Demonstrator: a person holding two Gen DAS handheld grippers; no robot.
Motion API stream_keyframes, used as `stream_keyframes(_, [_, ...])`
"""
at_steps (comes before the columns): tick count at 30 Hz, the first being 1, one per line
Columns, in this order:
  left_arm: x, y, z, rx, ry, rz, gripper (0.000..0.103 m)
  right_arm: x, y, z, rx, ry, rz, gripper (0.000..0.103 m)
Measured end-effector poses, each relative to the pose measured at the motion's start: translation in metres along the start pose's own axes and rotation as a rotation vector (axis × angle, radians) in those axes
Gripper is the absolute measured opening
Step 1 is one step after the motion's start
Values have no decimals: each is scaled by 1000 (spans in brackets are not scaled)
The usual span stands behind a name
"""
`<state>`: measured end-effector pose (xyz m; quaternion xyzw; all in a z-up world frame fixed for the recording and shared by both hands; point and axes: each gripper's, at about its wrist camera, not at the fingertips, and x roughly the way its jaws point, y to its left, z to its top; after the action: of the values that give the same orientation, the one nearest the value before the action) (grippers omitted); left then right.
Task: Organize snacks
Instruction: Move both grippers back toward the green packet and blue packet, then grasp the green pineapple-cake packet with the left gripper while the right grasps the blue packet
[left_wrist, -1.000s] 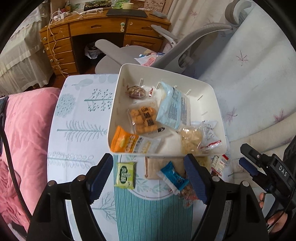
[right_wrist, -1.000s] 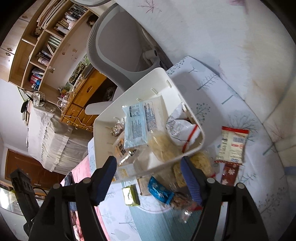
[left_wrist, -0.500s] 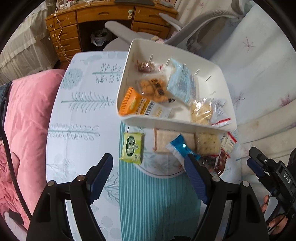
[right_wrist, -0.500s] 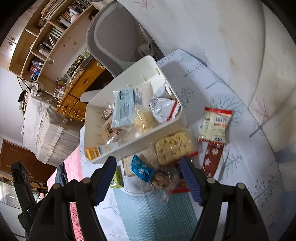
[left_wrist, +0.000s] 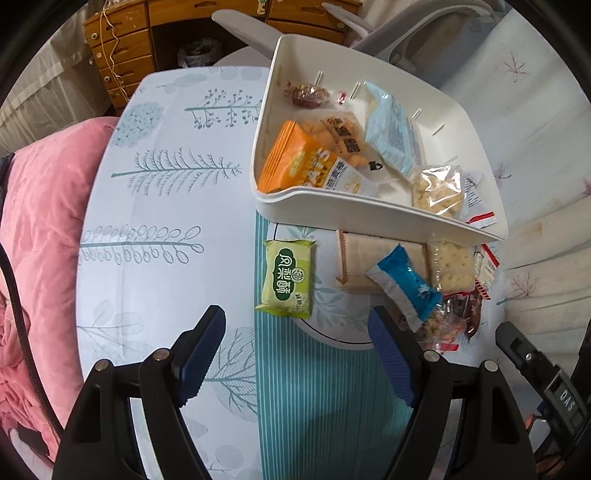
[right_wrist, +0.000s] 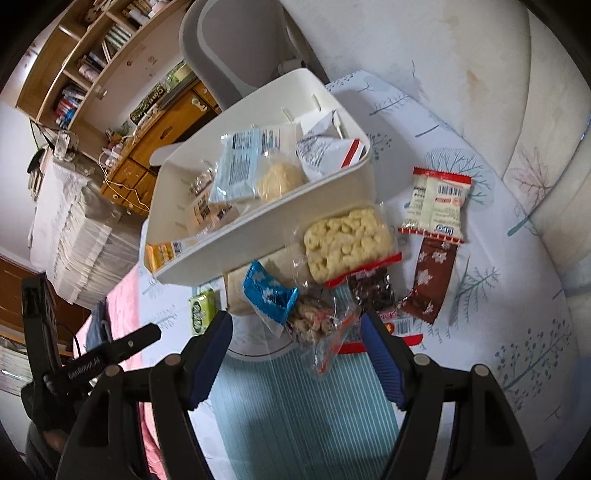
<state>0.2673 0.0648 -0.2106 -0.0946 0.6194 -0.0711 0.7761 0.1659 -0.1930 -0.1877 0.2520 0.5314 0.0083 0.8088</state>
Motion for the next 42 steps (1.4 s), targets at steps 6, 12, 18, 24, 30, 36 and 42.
stream_keyframes(6, [23, 7, 5, 23, 23, -9, 78, 21, 10, -11, -35, 14, -54, 72])
stream_keyframes(12, [46, 7, 12, 39, 41, -12, 78, 43, 24, -14, -99, 22, -107, 72])
stream_keyframes(18, [67, 1, 16, 65, 66, 1, 78, 62, 39, -15, -207, 30, -161, 72])
stream_keyframes(24, [86, -2, 19, 68, 96, 13, 71, 79, 58, -16, -357, 34, -220, 72])
stream_keyframes(30, [93, -4, 19, 84, 90, 20, 47, 93, 74, -15, -477, 15, -272, 72])
stream_keyframes(36, [93, 5, 24, 52, 95, -31, 35, 109, 85, -14, -546, 40, -309, 65])
stream_keyframes(42, [91, 19, 24, 21, 101, -41, 35, 116, 91, -18, -579, 53, -346, 59])
